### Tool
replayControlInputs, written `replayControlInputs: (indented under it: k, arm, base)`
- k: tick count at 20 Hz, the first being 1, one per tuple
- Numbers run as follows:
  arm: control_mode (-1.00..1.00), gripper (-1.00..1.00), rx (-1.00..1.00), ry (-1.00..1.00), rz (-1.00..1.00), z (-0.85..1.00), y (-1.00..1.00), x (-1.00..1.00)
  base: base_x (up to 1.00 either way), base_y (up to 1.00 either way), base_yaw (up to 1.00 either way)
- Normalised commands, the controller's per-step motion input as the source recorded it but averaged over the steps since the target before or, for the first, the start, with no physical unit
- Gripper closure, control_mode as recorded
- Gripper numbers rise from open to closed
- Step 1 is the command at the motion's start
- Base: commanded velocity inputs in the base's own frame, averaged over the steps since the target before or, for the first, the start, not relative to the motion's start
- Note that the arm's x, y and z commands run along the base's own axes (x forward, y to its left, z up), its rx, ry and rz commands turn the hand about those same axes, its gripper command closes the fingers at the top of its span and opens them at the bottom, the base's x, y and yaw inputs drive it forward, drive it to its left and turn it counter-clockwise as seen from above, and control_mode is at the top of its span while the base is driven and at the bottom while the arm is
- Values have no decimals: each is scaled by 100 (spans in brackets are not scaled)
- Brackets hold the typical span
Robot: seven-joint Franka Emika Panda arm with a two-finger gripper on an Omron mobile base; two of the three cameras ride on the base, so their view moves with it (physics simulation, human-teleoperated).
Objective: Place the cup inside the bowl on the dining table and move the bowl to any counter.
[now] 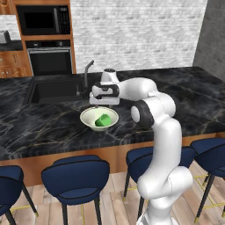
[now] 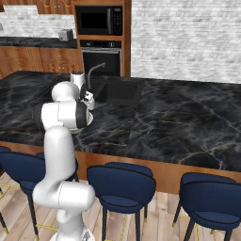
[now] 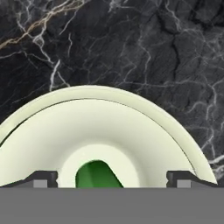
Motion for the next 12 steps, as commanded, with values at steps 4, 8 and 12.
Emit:
replayControlInputs:
  k: [4, 8, 12]
  arm:
    - [-100, -100, 3, 2, -3, 3, -42, 0]
    - [-100, -100, 3, 10, -5, 0, -38, 0]
    - [-100, -100, 5, 10, -4, 3, -30, 0]
  base:
    - [0, 0, 0]
    - [0, 0, 0]
    - [0, 0, 0]
